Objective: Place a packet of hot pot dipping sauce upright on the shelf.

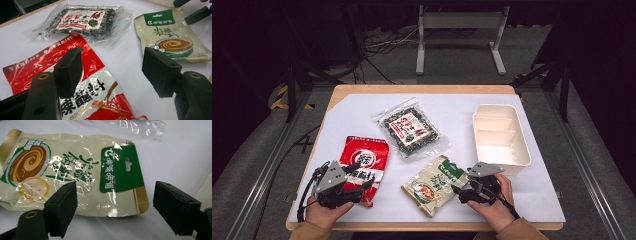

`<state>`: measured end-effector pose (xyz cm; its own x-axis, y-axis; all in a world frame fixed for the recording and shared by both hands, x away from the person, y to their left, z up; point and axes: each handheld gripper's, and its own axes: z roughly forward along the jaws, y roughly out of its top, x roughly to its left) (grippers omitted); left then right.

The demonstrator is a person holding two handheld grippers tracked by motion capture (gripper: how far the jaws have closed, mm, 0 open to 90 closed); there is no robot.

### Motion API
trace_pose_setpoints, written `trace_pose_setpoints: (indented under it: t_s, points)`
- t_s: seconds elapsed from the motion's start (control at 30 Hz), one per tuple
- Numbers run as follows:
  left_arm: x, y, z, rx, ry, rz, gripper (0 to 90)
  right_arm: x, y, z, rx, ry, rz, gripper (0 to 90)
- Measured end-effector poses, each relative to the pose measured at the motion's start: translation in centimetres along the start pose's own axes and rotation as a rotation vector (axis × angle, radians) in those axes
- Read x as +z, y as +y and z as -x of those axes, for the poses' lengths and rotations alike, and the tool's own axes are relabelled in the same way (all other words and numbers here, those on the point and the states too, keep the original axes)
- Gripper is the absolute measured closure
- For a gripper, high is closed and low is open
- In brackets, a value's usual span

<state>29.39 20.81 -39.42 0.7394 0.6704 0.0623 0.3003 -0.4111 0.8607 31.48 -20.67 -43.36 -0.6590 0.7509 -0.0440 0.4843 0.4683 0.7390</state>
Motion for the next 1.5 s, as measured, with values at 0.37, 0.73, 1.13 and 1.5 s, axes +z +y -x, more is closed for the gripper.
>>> trace_pose_setpoints:
  t_s: [0.37,0.73,1.13,1.5]
  points:
    - [0.0,0.0,0.0,0.006,0.004,-0.003,33.6,0.8,-0.3,0.4,0.052,0.041,-0.049,20.0]
    - [0.1,-0.1,0.0,0.008,0.009,-0.009,33.7,1.0,-0.3,1.1,0.124,0.149,-0.048,25.1]
    - [0.4,-0.1,0.2,0.021,0.016,-0.017,33.7,1.0,-0.2,2.2,0.185,0.246,-0.047,58.0]
    - [0.3,-0.1,0.2,0.019,0.017,-0.016,33.7,1.1,-0.1,2.3,0.127,0.187,-0.072,88.3]
